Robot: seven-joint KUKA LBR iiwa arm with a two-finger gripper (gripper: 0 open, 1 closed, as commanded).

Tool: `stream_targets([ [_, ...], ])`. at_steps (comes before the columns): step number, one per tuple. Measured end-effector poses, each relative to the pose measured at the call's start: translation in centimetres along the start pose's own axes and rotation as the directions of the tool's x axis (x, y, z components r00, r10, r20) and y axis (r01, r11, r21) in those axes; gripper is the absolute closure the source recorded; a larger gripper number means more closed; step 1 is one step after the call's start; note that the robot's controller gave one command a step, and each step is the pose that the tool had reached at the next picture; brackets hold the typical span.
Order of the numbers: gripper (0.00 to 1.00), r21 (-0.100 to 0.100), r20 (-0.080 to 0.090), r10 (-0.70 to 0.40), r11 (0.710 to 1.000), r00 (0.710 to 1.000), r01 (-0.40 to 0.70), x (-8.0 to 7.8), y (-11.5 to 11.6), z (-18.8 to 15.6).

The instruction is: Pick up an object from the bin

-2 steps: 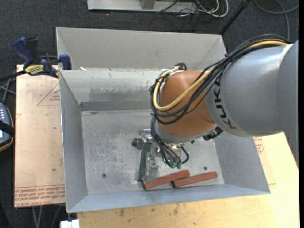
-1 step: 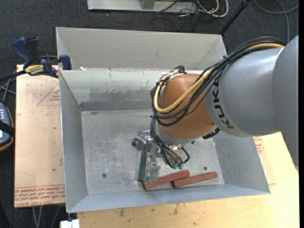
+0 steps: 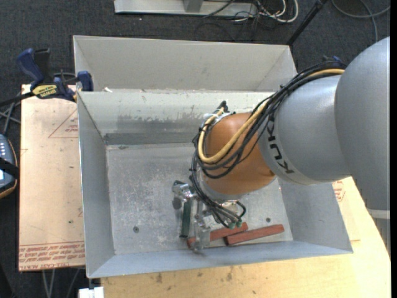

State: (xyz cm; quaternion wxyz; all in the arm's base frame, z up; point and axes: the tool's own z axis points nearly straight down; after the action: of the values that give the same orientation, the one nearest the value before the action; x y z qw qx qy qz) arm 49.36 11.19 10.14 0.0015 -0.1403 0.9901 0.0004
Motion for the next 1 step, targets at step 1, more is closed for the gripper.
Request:
stream_targets([
  [1,0.0,-0.002,0.005,-0.021,1.0,1.0,0.021,0.77,-1.61,2.18],
])
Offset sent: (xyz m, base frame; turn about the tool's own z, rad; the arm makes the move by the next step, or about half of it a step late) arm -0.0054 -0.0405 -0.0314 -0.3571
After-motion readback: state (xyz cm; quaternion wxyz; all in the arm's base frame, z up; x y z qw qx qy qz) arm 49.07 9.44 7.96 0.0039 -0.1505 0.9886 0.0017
